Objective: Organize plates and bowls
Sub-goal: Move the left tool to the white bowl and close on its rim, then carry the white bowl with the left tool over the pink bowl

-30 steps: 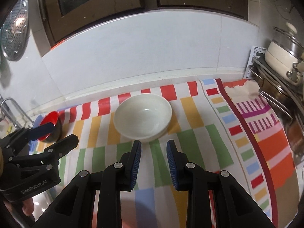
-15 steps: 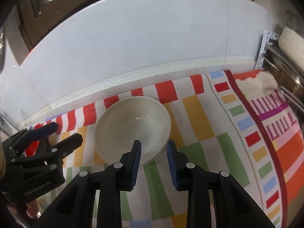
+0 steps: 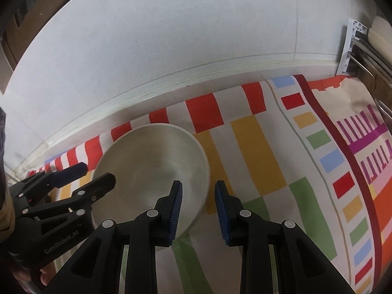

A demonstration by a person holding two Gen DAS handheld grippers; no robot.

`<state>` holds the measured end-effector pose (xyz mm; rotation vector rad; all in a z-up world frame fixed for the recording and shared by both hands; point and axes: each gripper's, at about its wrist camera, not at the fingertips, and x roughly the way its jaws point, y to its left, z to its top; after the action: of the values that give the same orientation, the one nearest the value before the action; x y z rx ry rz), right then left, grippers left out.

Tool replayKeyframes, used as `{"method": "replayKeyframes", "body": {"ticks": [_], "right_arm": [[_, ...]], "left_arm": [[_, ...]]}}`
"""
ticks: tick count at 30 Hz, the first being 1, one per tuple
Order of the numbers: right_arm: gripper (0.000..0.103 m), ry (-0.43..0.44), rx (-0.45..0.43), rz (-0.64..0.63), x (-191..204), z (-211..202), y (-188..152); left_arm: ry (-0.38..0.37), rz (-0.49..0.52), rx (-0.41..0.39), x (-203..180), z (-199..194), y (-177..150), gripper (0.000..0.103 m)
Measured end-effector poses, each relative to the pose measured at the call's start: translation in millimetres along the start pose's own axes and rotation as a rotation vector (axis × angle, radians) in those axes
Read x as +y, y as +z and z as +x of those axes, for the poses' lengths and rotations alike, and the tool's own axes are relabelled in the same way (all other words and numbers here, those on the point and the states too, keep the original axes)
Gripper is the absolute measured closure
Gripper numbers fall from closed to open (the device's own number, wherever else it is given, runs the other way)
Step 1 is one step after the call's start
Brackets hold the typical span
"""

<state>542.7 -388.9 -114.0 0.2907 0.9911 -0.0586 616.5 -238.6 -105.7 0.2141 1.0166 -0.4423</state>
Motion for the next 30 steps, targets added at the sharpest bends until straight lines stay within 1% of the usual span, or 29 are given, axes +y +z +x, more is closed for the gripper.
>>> {"method": "replayKeyframes", "body": {"ticks": [2,3,4,6,8,9,11,15,20,30], "right_arm": [[0.076,-0.005,-0.001,-0.007,1.7,1.7,-0.4],[0.077,-0.005,-0.002,-0.009,1.8,2.3,0.0],[0.08,-0.005,-0.002,-0.011,2.0,3.1,0.1],[0.083,-0.014,-0.005,-0.01,2.0,3.4,0.1],[0.089,-0.023,-0.009,-0.004,1.0,3.3,0.5],[0.089,-0.022,-0.008,-0.001,0.1,3.3,0.9],[0.09,-0.02,-0.008,0.004,-0.5,2.6,1.5],[0.091,-0.024,-0.014,0.01,-0.1,-3.2,2.2],[0.091,-0.018,-0.019,0.016,1.8,-14.7,0.6],[0.091,-0.019,-0.05,-0.004,13.9,-58.8,-15.4]], "left_arm": [[-0.004,0.0,0.01,0.1,4.9,0.0,0.063],[-0.009,0.0,0.012,-0.1,6.3,0.1,0.065],[-0.011,0.002,0.014,-0.6,7.8,0.2,0.068],[-0.011,0.004,0.017,-1.3,10.1,0.2,0.075],[-0.016,0.004,0.021,-1.5,11.5,0.2,0.082],[-0.025,0.004,0.018,-2.0,11.4,0.2,0.083],[-0.03,0.01,0.015,-4.2,10.9,0.6,0.09],[-0.008,0.024,0.002,-7.9,5.6,-0.3,0.091],[-0.012,0.014,-0.014,-6.8,-9.9,-2.5,0.091],[-0.023,-0.001,-0.073,-10.4,-61.0,-19.7,0.091]]}}
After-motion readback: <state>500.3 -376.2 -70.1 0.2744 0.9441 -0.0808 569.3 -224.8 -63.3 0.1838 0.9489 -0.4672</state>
